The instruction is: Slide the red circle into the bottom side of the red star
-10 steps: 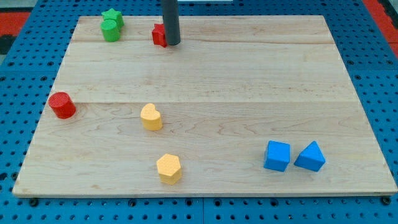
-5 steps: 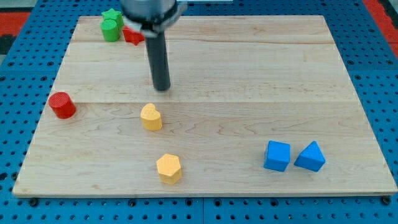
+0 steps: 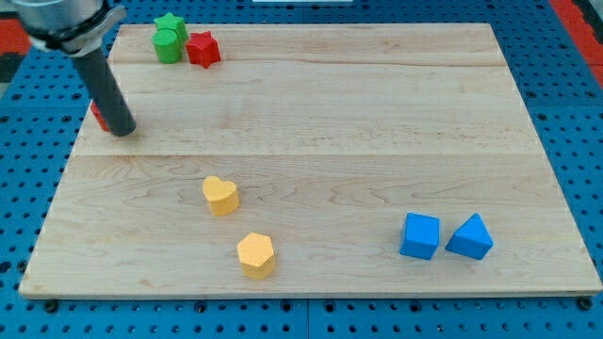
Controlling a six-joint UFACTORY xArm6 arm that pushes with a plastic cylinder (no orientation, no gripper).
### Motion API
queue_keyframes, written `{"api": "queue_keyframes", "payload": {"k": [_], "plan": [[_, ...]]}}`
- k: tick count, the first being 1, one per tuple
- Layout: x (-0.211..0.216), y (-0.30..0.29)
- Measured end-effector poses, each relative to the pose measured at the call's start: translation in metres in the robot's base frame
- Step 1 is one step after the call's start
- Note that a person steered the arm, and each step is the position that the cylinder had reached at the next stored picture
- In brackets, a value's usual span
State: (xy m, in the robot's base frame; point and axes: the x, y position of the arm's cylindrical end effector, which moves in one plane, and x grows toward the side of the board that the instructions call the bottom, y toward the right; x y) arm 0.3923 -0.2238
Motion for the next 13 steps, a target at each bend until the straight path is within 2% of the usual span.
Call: {"api": "queue_keyframes", "payload": {"k": [1, 2, 3, 4, 6, 8, 9, 10, 11, 12, 13], "plan": [[-0.025, 0.006], [-0.026, 0.017], [0.051, 0.011], [0.056, -0.005], [0.001, -0.031], [-0.01, -0.081], [-0.025, -0.067], [-0.03, 0.01], [-0.03, 0.062], [0.02, 0.08], [-0.009, 0.084]]}}
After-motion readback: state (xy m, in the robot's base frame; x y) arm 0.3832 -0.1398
